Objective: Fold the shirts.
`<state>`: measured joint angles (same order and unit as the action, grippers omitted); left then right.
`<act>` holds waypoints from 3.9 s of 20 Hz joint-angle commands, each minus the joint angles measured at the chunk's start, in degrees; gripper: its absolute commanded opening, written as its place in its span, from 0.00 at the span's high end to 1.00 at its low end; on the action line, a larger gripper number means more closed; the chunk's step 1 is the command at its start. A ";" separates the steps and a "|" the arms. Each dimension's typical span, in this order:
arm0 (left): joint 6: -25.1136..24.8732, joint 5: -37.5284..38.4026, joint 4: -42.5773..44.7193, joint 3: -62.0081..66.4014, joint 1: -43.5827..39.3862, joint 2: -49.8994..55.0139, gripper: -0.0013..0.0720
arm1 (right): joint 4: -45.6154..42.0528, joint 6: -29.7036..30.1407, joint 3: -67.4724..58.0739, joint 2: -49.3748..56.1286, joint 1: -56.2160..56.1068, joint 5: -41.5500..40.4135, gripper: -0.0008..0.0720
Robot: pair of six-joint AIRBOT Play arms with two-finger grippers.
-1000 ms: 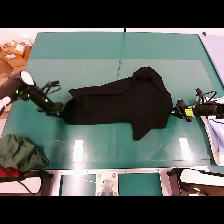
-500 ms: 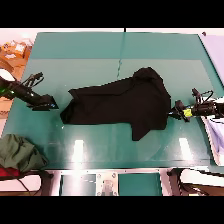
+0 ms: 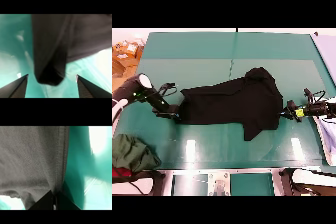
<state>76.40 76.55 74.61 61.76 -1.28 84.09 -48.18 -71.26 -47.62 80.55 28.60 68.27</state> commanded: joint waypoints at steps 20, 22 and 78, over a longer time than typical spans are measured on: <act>0.04 14.01 -14.03 28.50 7.56 -14.49 0.94 | 16.37 -6.60 -30.34 -17.55 0.44 9.79 0.97; 0.09 9.18 -22.34 38.36 11.45 -19.21 0.94 | 16.24 -10.69 -41.59 -21.24 1.70 9.44 0.97; 4.68 -11.41 -22.29 13.99 8.66 12.57 0.26 | -3.28 -4.85 -30.10 18.08 1.73 0.15 0.79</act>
<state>79.90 59.33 52.58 74.37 6.52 96.92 -50.15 -73.03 -76.07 98.98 29.02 63.61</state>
